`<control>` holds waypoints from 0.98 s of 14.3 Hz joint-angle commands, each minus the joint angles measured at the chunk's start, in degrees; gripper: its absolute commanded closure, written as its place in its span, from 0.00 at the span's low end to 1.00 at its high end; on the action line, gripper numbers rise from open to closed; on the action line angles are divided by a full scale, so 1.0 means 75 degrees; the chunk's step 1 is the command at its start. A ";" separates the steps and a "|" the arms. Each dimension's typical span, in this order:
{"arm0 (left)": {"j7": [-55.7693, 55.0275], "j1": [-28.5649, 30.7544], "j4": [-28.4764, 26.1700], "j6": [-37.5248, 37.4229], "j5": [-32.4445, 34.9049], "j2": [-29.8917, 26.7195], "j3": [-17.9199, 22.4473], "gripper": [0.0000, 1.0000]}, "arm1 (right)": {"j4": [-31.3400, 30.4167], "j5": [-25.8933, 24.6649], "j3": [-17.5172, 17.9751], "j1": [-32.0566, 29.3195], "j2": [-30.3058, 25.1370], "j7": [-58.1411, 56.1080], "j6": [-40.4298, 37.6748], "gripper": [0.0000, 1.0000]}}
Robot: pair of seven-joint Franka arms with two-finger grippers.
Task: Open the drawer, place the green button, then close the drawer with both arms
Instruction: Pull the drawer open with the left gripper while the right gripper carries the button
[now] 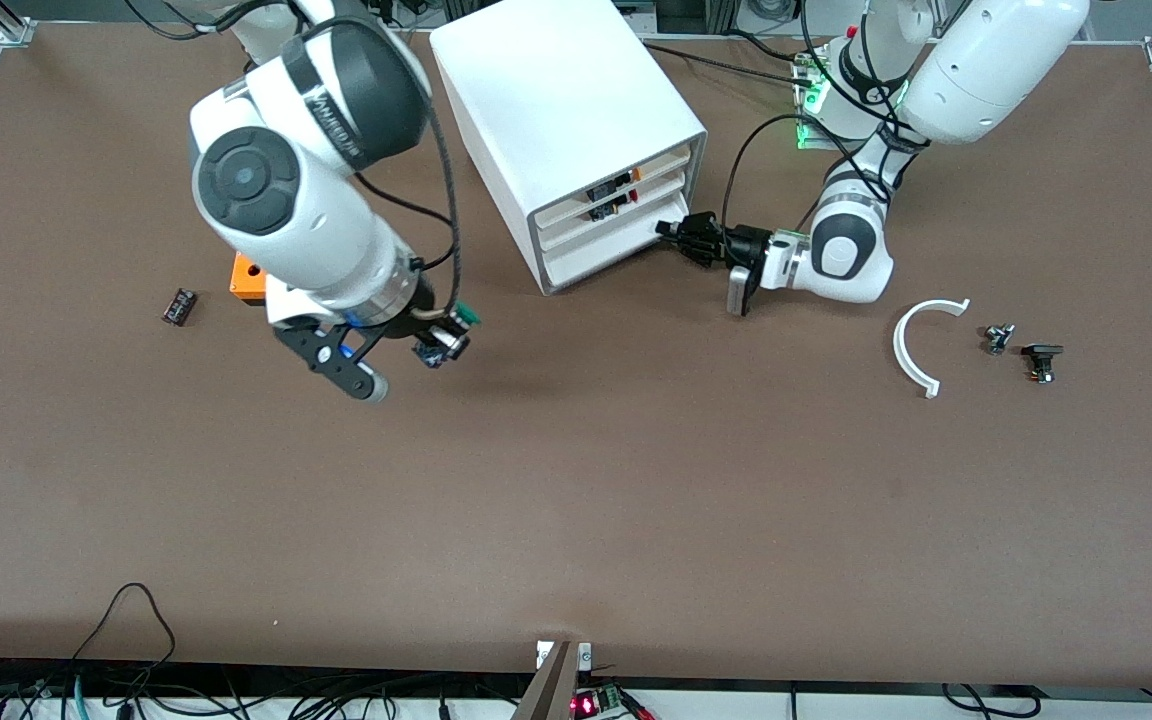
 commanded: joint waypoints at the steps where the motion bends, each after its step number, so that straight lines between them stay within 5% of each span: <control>1: -0.0313 -0.0048 0.0789 0.0131 -0.0070 0.0359 0.0370 1.00 | 0.0130 0.0088 -0.0017 0.0366 0.0089 0.1113 0.0261 1.00; 7: -0.0804 0.0022 0.1858 0.0119 0.0845 0.0911 0.0899 1.00 | 0.0130 -0.0121 -0.0122 0.1396 0.0580 0.3035 0.1351 1.00; 8: -0.0933 0.0034 0.1858 0.0119 0.0845 0.0888 0.0899 0.93 | 0.0130 -0.0343 -0.0123 0.1618 0.0709 0.3387 0.1515 1.00; 10: -0.1110 0.0057 0.1846 0.0061 0.0845 0.0818 0.0899 0.00 | 0.0118 -0.0567 -0.0111 0.1959 0.0955 0.4008 0.1739 1.00; 14: -0.2044 0.0069 0.1835 0.0037 0.1172 0.0280 0.0911 0.00 | 0.0084 -0.0580 -0.0111 0.2475 0.1354 0.4830 0.1915 1.00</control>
